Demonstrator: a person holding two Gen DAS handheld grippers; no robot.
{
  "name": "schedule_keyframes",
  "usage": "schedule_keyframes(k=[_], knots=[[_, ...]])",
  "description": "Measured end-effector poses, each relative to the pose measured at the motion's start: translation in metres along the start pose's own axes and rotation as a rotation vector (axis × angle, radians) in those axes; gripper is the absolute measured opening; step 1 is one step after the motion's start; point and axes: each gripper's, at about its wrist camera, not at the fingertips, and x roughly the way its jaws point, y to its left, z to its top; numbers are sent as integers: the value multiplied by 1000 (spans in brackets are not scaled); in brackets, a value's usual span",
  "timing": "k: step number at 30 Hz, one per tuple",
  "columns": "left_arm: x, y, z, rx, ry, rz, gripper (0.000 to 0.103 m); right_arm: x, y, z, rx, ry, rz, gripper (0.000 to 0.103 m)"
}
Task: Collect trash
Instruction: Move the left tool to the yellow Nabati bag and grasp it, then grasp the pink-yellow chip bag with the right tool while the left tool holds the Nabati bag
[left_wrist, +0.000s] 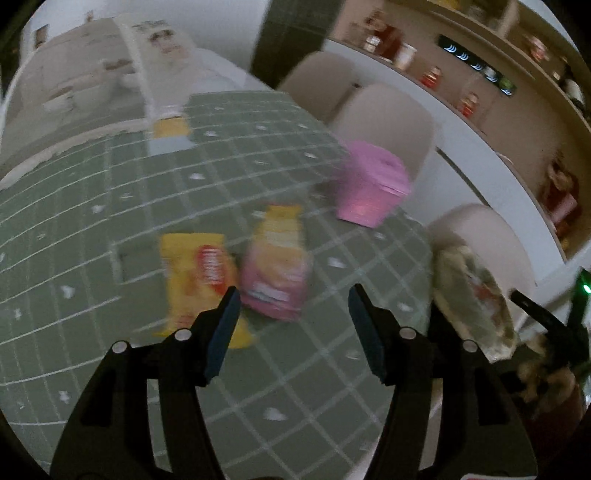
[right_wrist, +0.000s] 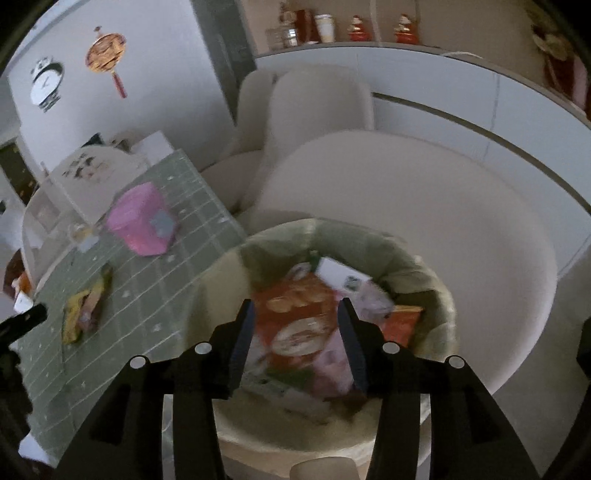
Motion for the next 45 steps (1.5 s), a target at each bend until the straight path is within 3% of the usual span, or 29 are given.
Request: schedule_keyframes(k=[5, 9, 15, 20, 22, 24, 27, 34, 40, 45], knots=[[2, 45, 2, -77, -18, 61, 58, -21, 44, 0, -74, -72, 40, 44], [11, 64, 0, -89, 3, 66, 58, -25, 80, 5, -105, -71, 60, 44], [43, 73, 2, -80, 78, 80, 58, -20, 123, -3, -130, -49, 81, 44], [66, 71, 2, -90, 120, 99, 58, -20, 160, -20, -260, -36, 11, 44], [69, 68, 0, -91, 117, 125, 49, -23, 165, -23, -277, -33, 13, 44], [71, 66, 0, -95, 121, 152, 29, -25, 166, -25, -280, -28, 15, 44], [71, 69, 0, -126, 144, 121, 18, -24, 165, -27, -273, -12, 31, 44], [37, 78, 2, -143, 107, 49, 14, -8, 173, -26, -241, 25, 86, 44], [3, 108, 4, -184, 98, -20, 14, 22, 212, -26, -257, 85, 205, 44], [-18, 135, -5, -192, 94, 10, 14, 60, 248, -24, -241, 151, 304, 44]])
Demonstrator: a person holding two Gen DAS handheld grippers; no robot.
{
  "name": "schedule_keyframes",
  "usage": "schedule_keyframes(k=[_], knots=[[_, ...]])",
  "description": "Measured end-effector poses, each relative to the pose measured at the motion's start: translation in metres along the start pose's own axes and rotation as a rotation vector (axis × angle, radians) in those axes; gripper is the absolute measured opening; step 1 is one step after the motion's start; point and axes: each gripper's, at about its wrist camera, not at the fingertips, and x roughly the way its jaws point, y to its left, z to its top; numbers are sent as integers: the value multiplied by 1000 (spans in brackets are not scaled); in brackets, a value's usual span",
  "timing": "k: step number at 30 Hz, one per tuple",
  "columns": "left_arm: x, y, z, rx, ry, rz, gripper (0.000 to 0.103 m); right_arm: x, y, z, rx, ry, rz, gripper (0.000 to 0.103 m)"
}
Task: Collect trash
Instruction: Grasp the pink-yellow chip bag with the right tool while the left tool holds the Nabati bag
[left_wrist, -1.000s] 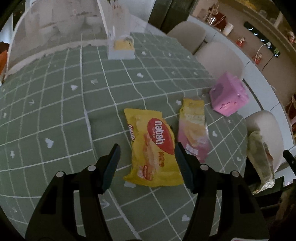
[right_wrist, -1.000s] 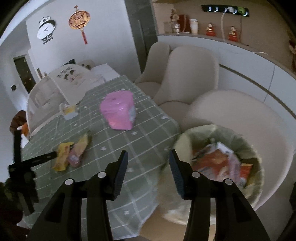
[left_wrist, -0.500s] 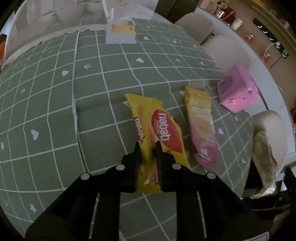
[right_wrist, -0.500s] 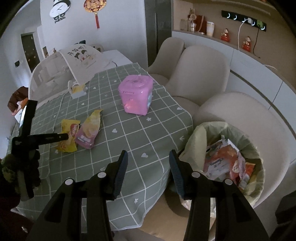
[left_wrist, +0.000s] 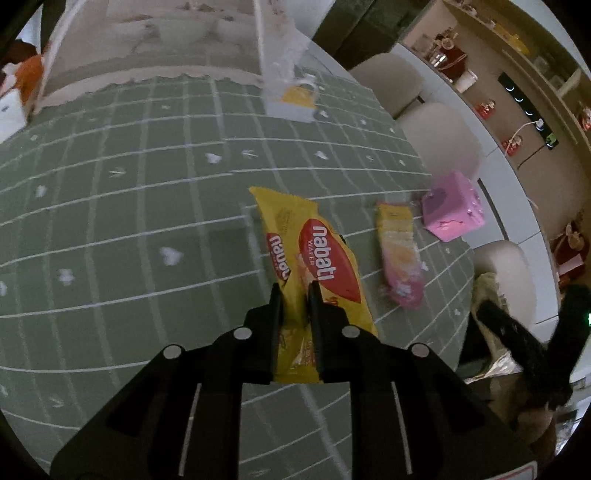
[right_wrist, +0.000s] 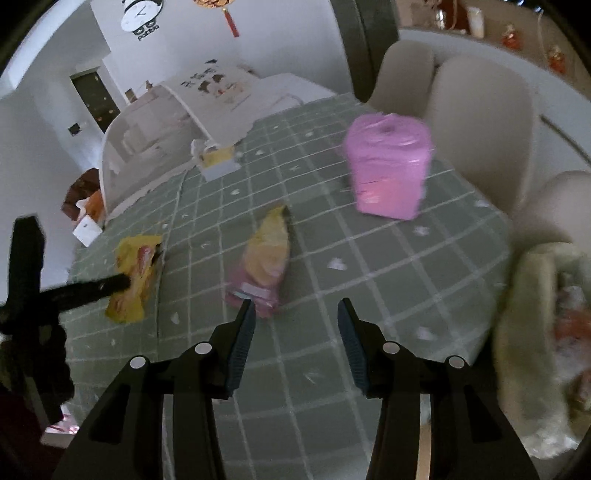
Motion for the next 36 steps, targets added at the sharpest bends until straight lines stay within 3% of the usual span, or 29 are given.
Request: schedule_keyframes(k=[6, 13, 19, 29, 31, 34, 35, 36], knots=[[-20, 32, -10, 54, -26, 47, 14, 62, 12, 22, 87, 65, 81, 44], [-16, 74, -14, -2, 11, 0, 14, 100, 40, 34, 31, 78, -21, 44], [-7, 89, -13, -5, 32, -49, 14, 120, 64, 32, -17, 123, -117, 47], [-7, 104, -20, -7, 55, -69, 14, 125, 53, 43, 35, 102, -115, 48], [-9, 104, -20, -9, 54, -66, 14, 129, 55, 48, 21, 101, -121, 32], [-11, 103, -18, -9, 51, -64, 14, 116, 59, 51, 2, 69, -127, 27], [-12, 101, -18, -8, 47, -64, 14, 108, 62, 51, -3, 54, -123, 9], [-14, 99, -16, -8, 40, -66, 14, 100, 64, 52, -5, 47, -110, 3]])
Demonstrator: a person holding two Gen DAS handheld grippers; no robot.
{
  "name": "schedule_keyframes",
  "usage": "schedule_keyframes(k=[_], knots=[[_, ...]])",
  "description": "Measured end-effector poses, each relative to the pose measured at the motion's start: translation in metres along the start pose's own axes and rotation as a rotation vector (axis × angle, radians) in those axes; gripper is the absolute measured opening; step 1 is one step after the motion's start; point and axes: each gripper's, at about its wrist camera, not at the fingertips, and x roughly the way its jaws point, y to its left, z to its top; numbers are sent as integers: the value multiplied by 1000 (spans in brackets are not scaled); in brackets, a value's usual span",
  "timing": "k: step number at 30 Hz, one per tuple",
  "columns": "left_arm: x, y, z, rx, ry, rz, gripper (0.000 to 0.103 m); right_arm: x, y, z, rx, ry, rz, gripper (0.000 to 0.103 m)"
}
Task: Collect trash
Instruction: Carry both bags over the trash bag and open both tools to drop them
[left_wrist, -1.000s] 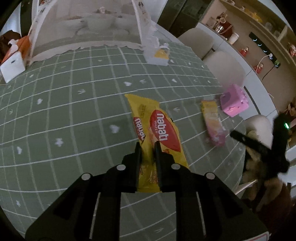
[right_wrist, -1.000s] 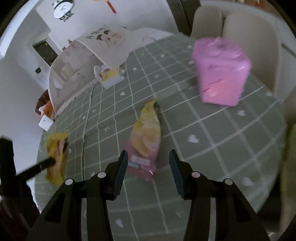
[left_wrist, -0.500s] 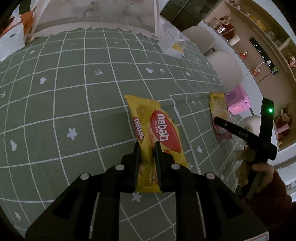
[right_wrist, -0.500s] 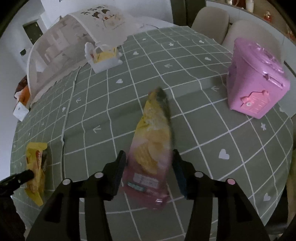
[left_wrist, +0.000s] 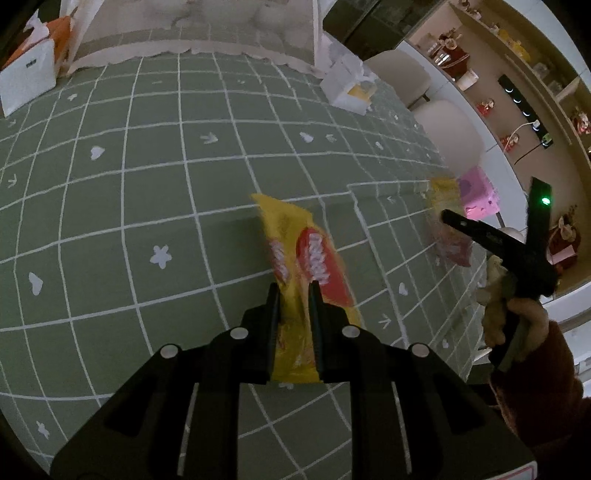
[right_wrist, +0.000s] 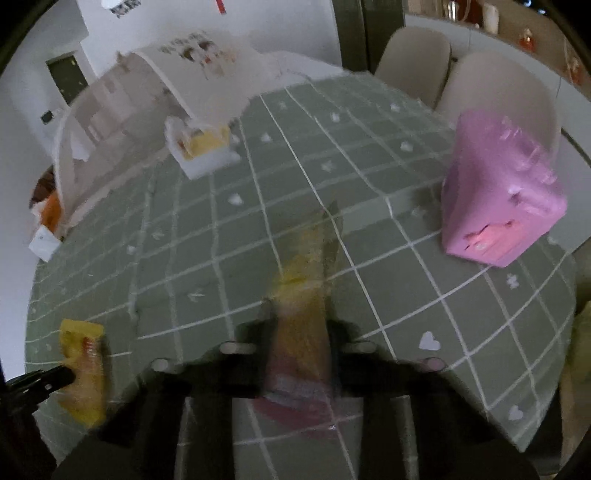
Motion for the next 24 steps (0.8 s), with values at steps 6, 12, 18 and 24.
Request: schedule_keyframes(k=[6, 12, 18, 24], knots=[[-12, -38, 18, 37, -79, -32, 13, -67, -1, -4, -38, -82, 21, 3], [-20, -82, 31, 86, -140, -46, 7, -129, -26, -17, -62, -141, 4, 3], [-29, -75, 28, 104, -210, 39, 36, -155, -60, -41, -39, -148, 17, 3], [-4, -31, 8, 29, -155, 184, 39, -151, -72, -56, 10, -122, 43, 3]])
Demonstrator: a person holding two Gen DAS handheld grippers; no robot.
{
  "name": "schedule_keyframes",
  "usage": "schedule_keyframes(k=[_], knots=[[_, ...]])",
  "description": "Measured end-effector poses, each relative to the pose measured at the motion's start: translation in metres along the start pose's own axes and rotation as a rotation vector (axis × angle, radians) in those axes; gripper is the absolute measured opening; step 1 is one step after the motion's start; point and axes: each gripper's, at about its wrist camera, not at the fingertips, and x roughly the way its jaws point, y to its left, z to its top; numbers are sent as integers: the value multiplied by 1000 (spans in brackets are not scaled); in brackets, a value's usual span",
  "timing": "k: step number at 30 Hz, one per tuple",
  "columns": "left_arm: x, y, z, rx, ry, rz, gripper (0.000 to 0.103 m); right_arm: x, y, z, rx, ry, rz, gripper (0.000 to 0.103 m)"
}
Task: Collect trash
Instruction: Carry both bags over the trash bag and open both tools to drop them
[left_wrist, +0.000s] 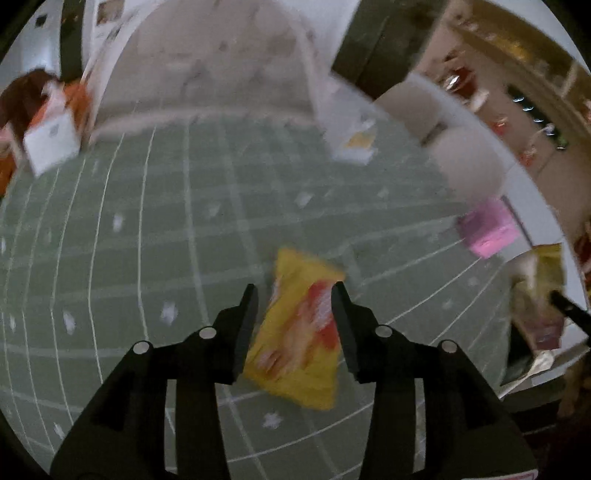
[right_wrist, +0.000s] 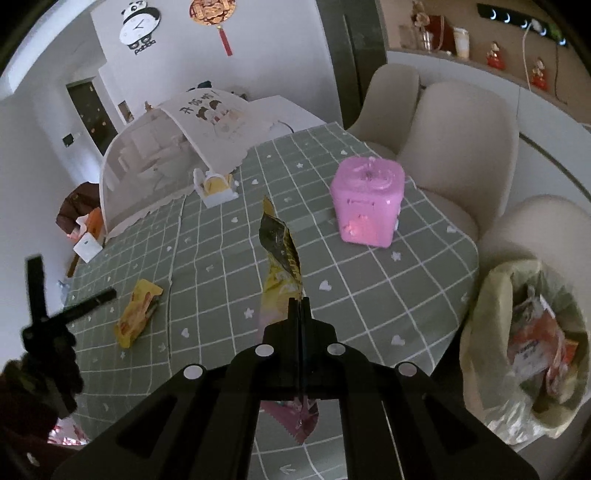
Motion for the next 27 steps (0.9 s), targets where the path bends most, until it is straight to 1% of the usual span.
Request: schedule_keyframes(k=[2, 4, 6, 8, 10, 11, 15, 17, 20, 23, 24, 27], knots=[[13, 4, -11, -8, 39, 21, 39, 1, 3, -3, -8, 10, 2, 3], [22, 3, -16, -7, 57, 29, 39, 2, 7, -5, -29, 19, -1, 3], [28, 1, -18, -12, 71, 30, 39, 1, 10, -7, -41, 25, -6, 3], [31, -2, -18, -5, 59, 46, 39, -1, 11, -8, -47, 26, -10, 3], [32, -6, -18, 3, 58, 55, 29, -4, 11, -8, -50, 22, -11, 3], [34, -9, -19, 12, 63, 59, 22, -6, 10, -8, -51, 19, -13, 3], [31, -23, -19, 36, 62, 37, 11, -17, 5, -10, -56, 4, -22, 3], [26, -36, -15, 46, 53, 12, 10, -24, -2, -11, -51, -7, -32, 3], [12, -64, -2, 78, 16, -47, 10, -35, -14, -12, -34, -23, -44, 3], [-6, -103, 14, 128, -34, -121, 10, -49, -30, -15, -10, -44, -61, 3], [-14, -121, 20, 147, -52, -156, 10, -54, -35, -17, -4, -51, -67, 3], [-29, -172, 33, 214, -94, -226, 10, -71, -55, -22, 18, -75, -96, 3]])
